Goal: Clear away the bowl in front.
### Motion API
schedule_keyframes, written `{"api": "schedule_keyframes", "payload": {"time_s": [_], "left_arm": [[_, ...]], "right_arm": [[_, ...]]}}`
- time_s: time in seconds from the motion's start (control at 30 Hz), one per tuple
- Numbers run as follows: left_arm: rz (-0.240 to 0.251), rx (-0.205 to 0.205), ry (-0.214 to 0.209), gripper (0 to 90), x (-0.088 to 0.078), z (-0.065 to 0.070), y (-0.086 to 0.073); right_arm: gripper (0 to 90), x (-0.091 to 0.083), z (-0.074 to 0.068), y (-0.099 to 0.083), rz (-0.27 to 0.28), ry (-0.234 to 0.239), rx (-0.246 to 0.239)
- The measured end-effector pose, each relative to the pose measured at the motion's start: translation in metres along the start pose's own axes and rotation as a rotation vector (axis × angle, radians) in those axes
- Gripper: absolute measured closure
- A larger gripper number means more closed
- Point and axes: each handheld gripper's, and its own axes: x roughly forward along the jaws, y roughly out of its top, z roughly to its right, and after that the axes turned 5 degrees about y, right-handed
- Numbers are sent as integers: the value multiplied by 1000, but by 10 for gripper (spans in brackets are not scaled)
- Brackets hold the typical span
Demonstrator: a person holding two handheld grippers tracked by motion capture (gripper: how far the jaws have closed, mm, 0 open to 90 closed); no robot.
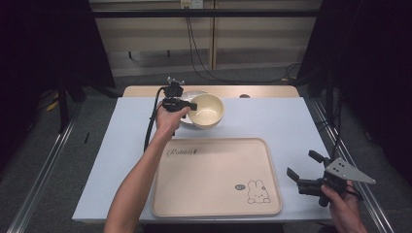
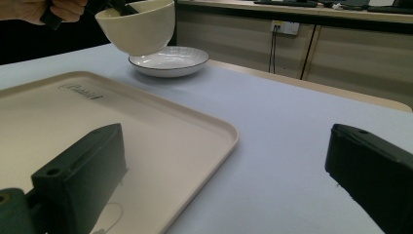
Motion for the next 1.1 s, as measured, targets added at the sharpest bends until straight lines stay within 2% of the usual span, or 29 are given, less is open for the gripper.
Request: {"api": "schedule_keyframes", "payload": {"time_s": [0.23, 0.27, 0.4, 0.47, 0.5, 0.7, 0.77, 0.8, 0.9, 1.1], "left_arm": [[-11, 18, -27, 826, 4, 13, -4], [-27, 30, -32, 826, 5, 15, -4], [-30, 41, -58, 826, 8, 23, -7], [-22, 33, -61, 826, 9, 26, -8], [-34, 46, -67, 826, 11, 31, -8], [-44, 63, -90, 826, 14, 42, -11], [-45, 68, -88, 826, 15, 44, -12], [-50, 68, -103, 826, 16, 47, -12], [-53, 77, -104, 826, 20, 54, -13], [-55, 86, -135, 826, 25, 68, -13]], "right_arm": [[10, 0, 0, 0, 0, 4, 5], [10, 0, 0, 0, 2, 1, 1], [10, 0, 0, 0, 5, 3, 2], [10, 0, 0, 0, 4, 3, 3], [10, 0, 0, 0, 5, 1, 1], [10, 0, 0, 0, 4, 2, 1], [10, 0, 0, 0, 3, 2, -2], [10, 1, 0, 0, 4, 2, -2], [10, 1, 0, 0, 4, 6, -1], [10, 1, 0, 0, 4, 2, 0]]}}
